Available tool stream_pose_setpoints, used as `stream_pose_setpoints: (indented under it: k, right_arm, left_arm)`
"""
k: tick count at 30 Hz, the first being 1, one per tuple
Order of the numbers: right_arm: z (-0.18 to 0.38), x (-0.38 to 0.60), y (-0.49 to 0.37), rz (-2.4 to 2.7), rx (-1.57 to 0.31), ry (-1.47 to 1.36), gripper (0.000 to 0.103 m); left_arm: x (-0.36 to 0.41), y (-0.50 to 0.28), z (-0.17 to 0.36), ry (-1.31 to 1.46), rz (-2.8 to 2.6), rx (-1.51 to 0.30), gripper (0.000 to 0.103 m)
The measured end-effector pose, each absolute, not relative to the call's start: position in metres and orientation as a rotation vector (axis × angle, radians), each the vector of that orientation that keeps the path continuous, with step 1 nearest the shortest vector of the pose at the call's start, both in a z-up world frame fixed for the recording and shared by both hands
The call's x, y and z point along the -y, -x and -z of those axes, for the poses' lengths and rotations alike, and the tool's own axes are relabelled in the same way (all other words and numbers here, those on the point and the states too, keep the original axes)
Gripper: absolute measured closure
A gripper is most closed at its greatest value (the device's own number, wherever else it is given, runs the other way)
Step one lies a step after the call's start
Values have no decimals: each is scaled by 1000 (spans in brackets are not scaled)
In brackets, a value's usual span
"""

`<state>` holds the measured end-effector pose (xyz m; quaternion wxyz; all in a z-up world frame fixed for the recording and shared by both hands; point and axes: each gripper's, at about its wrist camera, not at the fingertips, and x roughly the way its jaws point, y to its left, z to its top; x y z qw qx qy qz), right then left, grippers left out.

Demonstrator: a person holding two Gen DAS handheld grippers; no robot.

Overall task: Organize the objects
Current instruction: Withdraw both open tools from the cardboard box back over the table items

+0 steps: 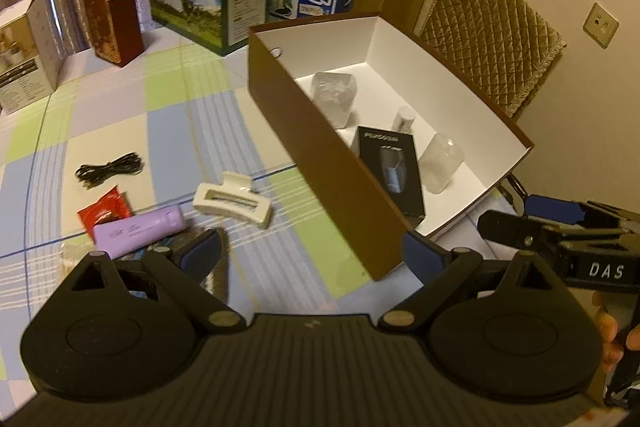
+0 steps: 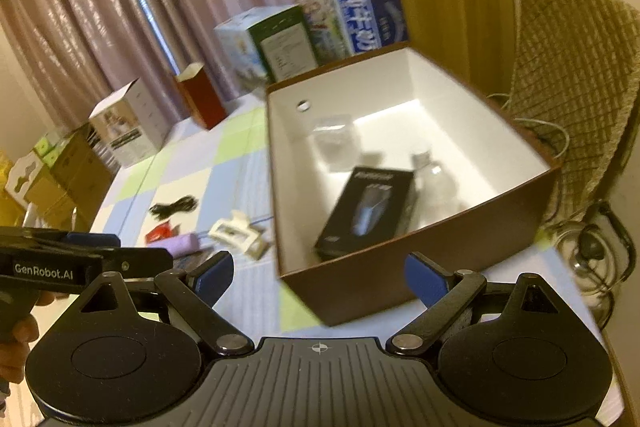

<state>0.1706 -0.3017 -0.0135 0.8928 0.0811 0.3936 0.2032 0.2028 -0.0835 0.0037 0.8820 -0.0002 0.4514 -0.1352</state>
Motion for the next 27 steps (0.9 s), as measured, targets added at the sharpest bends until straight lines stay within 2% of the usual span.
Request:
stream_pose_setpoints:
  k: [27]
  right_arm:
    - [53,179,-159,-554,-902,-80,13]
  left_arm:
    - [-59,-155,28,101,92,-1009,8]
